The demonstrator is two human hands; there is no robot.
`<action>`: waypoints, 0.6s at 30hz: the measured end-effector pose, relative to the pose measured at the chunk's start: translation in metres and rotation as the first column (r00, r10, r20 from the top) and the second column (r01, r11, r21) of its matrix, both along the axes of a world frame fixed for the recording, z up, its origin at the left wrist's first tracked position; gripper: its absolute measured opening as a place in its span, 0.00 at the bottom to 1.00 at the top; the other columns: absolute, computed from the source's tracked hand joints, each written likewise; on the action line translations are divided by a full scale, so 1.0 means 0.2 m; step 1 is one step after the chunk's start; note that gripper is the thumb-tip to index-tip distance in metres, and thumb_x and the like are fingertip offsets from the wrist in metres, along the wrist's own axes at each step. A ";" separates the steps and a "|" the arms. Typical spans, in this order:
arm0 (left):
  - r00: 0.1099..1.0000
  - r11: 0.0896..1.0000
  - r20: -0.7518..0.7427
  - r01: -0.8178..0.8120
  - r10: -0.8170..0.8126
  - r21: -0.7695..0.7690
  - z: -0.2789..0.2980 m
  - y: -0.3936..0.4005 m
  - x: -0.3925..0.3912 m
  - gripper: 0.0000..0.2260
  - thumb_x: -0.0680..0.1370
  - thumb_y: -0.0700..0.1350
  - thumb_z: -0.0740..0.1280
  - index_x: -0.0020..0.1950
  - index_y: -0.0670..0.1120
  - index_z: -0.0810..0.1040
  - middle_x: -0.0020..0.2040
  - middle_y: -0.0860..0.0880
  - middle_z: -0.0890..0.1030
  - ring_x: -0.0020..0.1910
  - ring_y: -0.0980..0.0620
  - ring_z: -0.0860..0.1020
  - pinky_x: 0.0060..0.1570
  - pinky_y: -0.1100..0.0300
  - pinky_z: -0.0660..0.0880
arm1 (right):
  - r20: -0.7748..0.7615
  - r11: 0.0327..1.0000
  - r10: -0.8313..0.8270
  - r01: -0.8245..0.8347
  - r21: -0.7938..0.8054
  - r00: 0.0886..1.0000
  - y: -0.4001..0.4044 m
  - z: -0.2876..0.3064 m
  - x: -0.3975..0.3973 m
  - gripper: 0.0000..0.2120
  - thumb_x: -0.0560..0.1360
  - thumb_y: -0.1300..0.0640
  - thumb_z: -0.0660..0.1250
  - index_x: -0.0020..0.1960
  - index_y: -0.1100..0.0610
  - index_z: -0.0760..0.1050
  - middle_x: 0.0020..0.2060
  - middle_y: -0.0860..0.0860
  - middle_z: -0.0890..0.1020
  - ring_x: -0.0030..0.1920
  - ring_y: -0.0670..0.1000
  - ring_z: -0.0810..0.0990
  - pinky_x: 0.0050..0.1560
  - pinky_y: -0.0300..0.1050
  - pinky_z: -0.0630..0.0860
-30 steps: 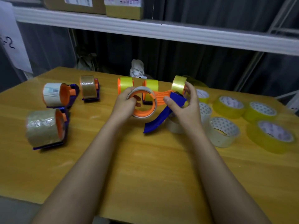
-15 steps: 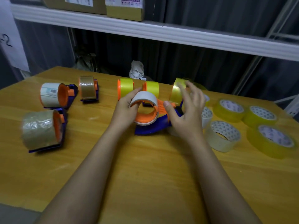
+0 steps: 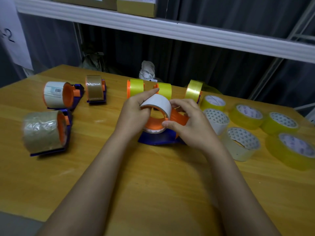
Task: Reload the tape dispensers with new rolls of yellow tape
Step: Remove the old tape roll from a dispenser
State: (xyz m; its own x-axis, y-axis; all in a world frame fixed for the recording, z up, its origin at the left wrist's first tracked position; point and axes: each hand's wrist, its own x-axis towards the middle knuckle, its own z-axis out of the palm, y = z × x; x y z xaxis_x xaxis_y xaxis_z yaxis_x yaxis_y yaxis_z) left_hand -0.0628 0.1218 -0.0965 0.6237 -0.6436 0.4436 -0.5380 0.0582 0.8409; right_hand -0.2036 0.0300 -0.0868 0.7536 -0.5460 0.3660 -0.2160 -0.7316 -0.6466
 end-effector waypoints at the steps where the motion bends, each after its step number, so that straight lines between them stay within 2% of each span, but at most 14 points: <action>1: 1.000 1.000 0.020 -0.016 0.016 0.004 0.00 0.00 0.00 0.26 0.73 0.29 0.58 0.66 0.50 0.75 0.60 0.56 0.75 0.57 0.66 0.70 0.51 0.76 0.69 | 0.015 1.000 -0.001 0.001 0.015 1.000 0.00 0.00 0.00 0.27 0.70 0.51 0.75 0.67 0.49 0.71 0.59 0.44 0.71 0.62 0.48 0.70 0.62 0.46 0.71; 5: 0.996 0.999 0.074 -0.048 0.047 0.019 -0.01 0.00 -0.01 0.27 0.73 0.30 0.59 0.68 0.51 0.74 0.66 0.51 0.75 0.64 0.56 0.71 0.57 0.66 0.71 | 0.051 0.999 0.002 -0.004 0.043 0.999 0.01 -0.01 0.00 0.26 0.71 0.53 0.74 0.67 0.50 0.71 0.59 0.44 0.72 0.62 0.46 0.71 0.62 0.44 0.70; 7: 0.994 0.998 0.094 -0.056 0.053 0.025 -0.01 0.00 -0.02 0.27 0.73 0.30 0.59 0.68 0.51 0.73 0.67 0.50 0.75 0.64 0.56 0.71 0.57 0.66 0.71 | 0.051 0.999 0.008 -0.010 0.047 0.999 0.01 -0.01 0.00 0.25 0.72 0.54 0.74 0.66 0.50 0.71 0.58 0.44 0.71 0.61 0.46 0.70 0.63 0.46 0.70; 10: 0.993 0.998 0.113 -0.045 0.041 0.036 -0.01 0.01 -0.02 0.28 0.73 0.30 0.59 0.70 0.51 0.71 0.68 0.50 0.73 0.66 0.56 0.69 0.61 0.62 0.70 | 0.046 0.999 0.016 -0.018 0.043 0.999 0.01 -0.02 0.00 0.24 0.72 0.55 0.73 0.65 0.49 0.69 0.58 0.44 0.70 0.62 0.47 0.69 0.63 0.49 0.71; 14: 0.994 0.998 0.091 0.059 -0.061 0.026 0.00 0.02 -0.01 0.26 0.76 0.31 0.60 0.72 0.48 0.67 0.72 0.50 0.68 0.69 0.60 0.64 0.67 0.61 0.65 | 0.054 1.000 0.012 -0.011 -0.011 0.998 0.01 -0.03 0.00 0.24 0.71 0.53 0.74 0.63 0.49 0.68 0.56 0.43 0.69 0.61 0.48 0.69 0.61 0.49 0.71; 18: 0.983 0.982 0.019 0.182 -0.183 0.057 0.00 0.04 -0.01 0.26 0.79 0.36 0.62 0.75 0.47 0.61 0.75 0.51 0.62 0.73 0.57 0.60 0.70 0.59 0.61 | 0.068 1.000 0.002 -0.002 0.008 0.998 -0.01 -0.02 -0.02 0.23 0.72 0.53 0.73 0.63 0.48 0.68 0.56 0.43 0.69 0.61 0.48 0.69 0.62 0.50 0.71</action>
